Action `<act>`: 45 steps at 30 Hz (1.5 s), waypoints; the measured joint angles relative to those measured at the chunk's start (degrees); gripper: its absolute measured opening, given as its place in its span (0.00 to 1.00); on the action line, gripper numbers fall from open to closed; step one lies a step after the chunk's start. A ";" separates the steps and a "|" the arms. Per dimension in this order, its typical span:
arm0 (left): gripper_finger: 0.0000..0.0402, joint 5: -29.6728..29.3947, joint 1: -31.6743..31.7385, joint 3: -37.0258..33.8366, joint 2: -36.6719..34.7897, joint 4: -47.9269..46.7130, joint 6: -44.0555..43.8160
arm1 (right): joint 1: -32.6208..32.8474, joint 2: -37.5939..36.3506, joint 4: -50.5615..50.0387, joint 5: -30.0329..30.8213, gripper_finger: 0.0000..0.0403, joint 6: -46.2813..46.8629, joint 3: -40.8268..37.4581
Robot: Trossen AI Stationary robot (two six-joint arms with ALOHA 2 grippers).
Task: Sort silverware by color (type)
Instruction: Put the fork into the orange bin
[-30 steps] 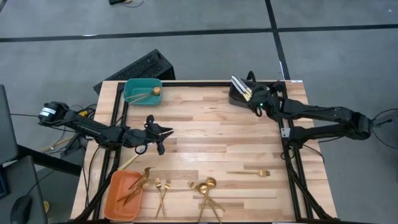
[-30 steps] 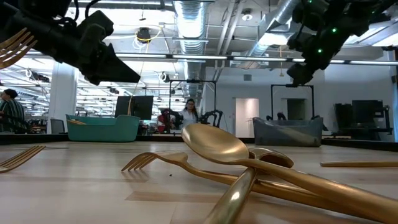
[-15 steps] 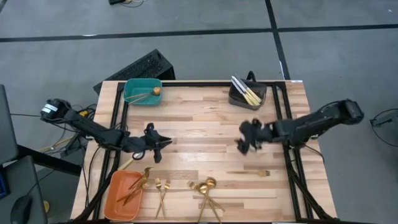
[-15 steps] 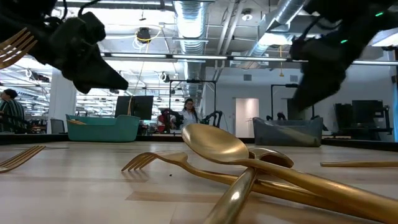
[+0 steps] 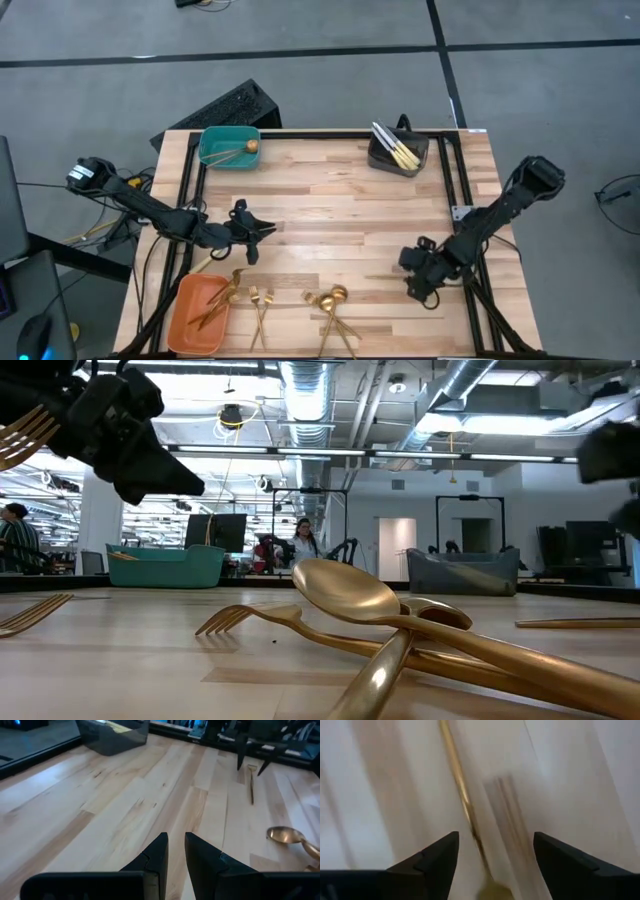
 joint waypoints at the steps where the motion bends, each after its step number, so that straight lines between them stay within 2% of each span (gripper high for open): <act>1: 0.13 0.00 0.00 0.00 0.00 0.34 0.31 | 0.87 0.62 -1.30 -0.21 0.69 1.09 0.00; 6: 0.13 -1.81 0.01 0.00 0.00 0.91 0.84 | 2.87 4.33 -6.11 -1.11 0.63 3.56 0.31; 9: 0.13 -2.80 0.31 0.00 0.00 1.41 0.87 | 2.93 5.98 -6.76 -1.19 0.54 2.92 0.43; 13: 0.13 -2.84 0.68 0.00 0.00 4.31 1.89 | 2.32 6.25 -7.22 -0.84 0.31 1.70 0.69; 16: 0.13 -2.61 0.68 0.00 0.00 7.46 4.29 | 1.66 5.69 -8.29 2.03 0.10 0.24 1.97; 17: 0.13 -2.56 0.68 0.00 0.00 8.30 4.98 | 1.41 5.26 -8.49 3.48 0.06 -0.48 2.29; 19: 0.13 -2.56 0.68 0.00 0.00 9.06 6.05 | -0.04 4.79 -8.88 10.05 0.06 -1.47 3.07; 23: 0.13 -2.78 0.68 0.02 1.49 12.25 6.68 | -4.54 3.24 -3.59 25.73 0.08 -2.70 4.34; 27: 0.15 -2.34 1.03 0.02 7.06 22.47 9.42 | -9.86 3.23 9.99 35.28 0.06 -9.75 4.34; 29: 0.19 -0.76 1.63 0.06 10.62 28.52 11.52 | -11.96 3.56 18.29 37.83 0.06 -16.13 4.32; 32: 0.28 3.64 3.56 1.08 16.28 37.51 14.47 | -13.85 4.12 32.40 38.24 0.06 -27.28 4.31; 36: 0.40 15.03 7.06 5.04 24.01 45.80 20.59 | -15.36 5.87 49.59 37.37 0.06 -40.38 4.47; 40: 0.45 23.51 9.69 11.70 29.70 48.88 24.59 | -16.91 8.15 59.36 32.77 0.06 -46.80 4.57; 45: 0.44 25.59 11.58 18.08 32.96 45.94 25.85 | -18.11 10.84 62.23 30.24 0.06 -48.32 4.42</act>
